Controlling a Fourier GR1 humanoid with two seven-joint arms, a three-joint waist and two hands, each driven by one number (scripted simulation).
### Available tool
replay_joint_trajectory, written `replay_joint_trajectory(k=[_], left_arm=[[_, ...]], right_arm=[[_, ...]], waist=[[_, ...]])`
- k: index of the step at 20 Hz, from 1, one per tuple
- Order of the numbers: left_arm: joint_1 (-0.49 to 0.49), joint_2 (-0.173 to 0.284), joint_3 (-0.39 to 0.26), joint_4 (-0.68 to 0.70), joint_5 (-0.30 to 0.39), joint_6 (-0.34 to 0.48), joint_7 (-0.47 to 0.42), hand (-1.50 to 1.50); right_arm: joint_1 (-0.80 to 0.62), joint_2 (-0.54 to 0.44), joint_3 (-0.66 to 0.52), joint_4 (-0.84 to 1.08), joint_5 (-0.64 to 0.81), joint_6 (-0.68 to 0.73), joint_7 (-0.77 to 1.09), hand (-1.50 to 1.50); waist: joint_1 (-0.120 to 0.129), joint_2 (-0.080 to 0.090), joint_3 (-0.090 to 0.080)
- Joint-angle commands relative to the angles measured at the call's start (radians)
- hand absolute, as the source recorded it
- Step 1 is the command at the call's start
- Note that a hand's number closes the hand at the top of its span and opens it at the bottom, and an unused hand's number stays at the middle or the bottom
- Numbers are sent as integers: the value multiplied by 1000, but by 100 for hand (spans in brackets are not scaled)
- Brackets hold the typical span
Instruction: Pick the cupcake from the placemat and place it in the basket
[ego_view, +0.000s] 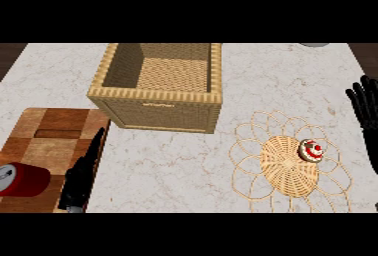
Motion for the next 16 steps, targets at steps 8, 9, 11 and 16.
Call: replay_joint_trajectory(k=[8,9,11,16], left_arm=[[51,19,13,15,132,-88,245,0],[30,26,42,0,152,-82,268,0],[26,27,56,40,155,-86,257,0],[68,42,43,-15,152,-77,283,0]], right_arm=[[-258,25,138,76,-160,313,31,150],[-249,82,176,65,-167,292,45,150],[-240,138,277,41,17,154,65,-150],[-289,64,299,-14,213,0,268,-150]], waist=[[33,9,12],[16,4,11],[0,2,9],[-16,-8,7]])
